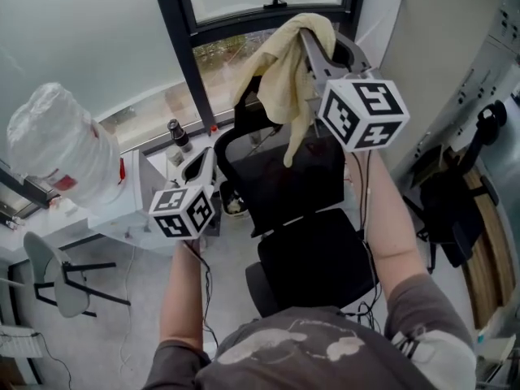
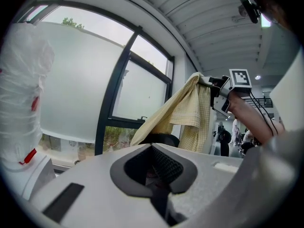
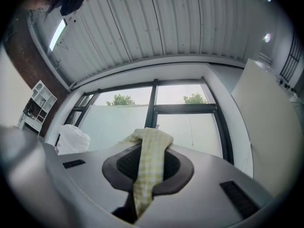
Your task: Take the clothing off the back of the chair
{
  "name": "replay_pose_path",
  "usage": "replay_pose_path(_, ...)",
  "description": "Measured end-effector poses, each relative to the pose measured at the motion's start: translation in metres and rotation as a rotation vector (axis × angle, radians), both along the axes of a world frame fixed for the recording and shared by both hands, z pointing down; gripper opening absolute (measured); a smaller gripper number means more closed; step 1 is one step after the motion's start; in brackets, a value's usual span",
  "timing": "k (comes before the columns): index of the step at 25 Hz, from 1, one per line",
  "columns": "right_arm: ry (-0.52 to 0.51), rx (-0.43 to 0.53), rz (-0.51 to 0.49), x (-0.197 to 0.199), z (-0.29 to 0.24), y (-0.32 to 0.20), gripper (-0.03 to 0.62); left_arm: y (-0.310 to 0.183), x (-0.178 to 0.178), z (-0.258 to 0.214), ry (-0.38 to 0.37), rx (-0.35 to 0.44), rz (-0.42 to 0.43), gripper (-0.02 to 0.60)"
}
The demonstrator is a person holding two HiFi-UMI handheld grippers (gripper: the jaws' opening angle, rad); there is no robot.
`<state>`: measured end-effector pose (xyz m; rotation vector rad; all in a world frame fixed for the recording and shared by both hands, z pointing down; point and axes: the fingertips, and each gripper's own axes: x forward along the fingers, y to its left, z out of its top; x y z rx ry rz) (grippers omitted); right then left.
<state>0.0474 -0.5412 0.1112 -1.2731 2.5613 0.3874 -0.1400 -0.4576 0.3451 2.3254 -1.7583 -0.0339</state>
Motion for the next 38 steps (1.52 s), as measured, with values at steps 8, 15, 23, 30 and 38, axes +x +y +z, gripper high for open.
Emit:
replay_pose_path(8,-0.029,0.031,0.064,0.023,-0.007,0.083,0.026,0.05,-0.001,-0.017,-0.003,0.029,0.063,0.0)
replay_pose_path(15,-0.026,0.072,0.109,0.022,-0.015,0.157,0.026,0.101,-0.004,-0.028,0.0,0.054,0.127,-0.001)
replay_pose_path(23,0.036,0.086,0.172,0.023,-0.003,0.245,0.026,0.153,-0.013,-0.031,-0.002,0.069,0.207,0.0)
replay_pose_path(30,0.056,-0.065,0.233,0.026,0.073,0.294,0.028,0.196,-0.009,-0.009,0.016,0.041,0.28,0.0)
replay_pose_path(38,0.061,-0.22,0.283,0.038,0.157,0.345,0.028,0.239,0.027,0.035,0.04,-0.013,0.403,0.0)
